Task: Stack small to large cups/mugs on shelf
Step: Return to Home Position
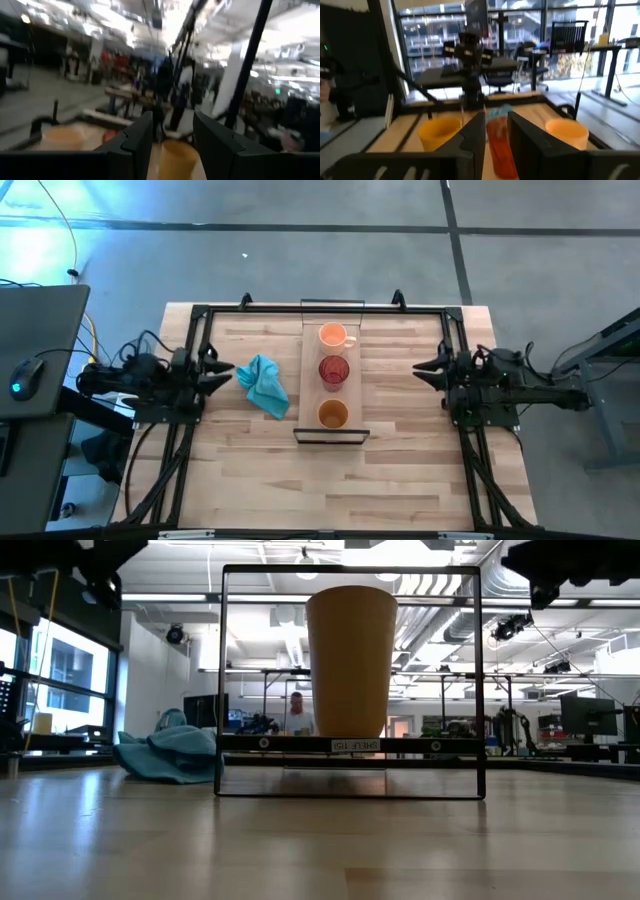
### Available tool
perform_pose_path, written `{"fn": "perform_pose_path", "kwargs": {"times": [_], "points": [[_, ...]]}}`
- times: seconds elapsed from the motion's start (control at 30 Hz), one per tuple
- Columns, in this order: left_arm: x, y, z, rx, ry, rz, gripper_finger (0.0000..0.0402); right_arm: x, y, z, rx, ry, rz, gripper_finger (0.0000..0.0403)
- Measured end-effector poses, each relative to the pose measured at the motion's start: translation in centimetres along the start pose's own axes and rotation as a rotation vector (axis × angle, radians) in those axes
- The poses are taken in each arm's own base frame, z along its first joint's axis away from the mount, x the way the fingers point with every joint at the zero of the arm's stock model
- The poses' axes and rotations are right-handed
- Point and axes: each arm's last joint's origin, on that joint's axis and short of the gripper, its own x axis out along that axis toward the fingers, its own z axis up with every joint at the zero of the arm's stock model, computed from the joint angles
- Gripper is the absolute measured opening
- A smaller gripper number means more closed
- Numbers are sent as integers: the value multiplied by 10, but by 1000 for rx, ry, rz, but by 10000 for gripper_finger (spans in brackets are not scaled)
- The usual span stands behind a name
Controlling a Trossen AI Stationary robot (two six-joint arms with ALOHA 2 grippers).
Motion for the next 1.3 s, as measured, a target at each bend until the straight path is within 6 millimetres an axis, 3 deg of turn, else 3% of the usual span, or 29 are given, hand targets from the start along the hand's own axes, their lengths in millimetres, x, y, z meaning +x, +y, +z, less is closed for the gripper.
{"fn": "perform_pose_path", "kwargs": {"times": [0.27, 0.37, 0.47, 0.6, 1.3], "points": [[3, 4, -29, 24, 92, -27, 131, -1, 0, -12, -46, 129, 2, 71], [4, 7, -46, 30, 112, -19, 131, 2, -1, -19, -85, 96, -12, 71], [5, 10, -61, 45, 67, -27, 131, 9, -2, -38, -114, 10, -17, 71], [5, 9, -57, 61, 46, -19, 131, 13, -4, -73, -99, -99, -53, 71], [5, 9, -58, 163, 49, -39, 131, 13, -4, -68, -150, -145, -40, 71]]}}
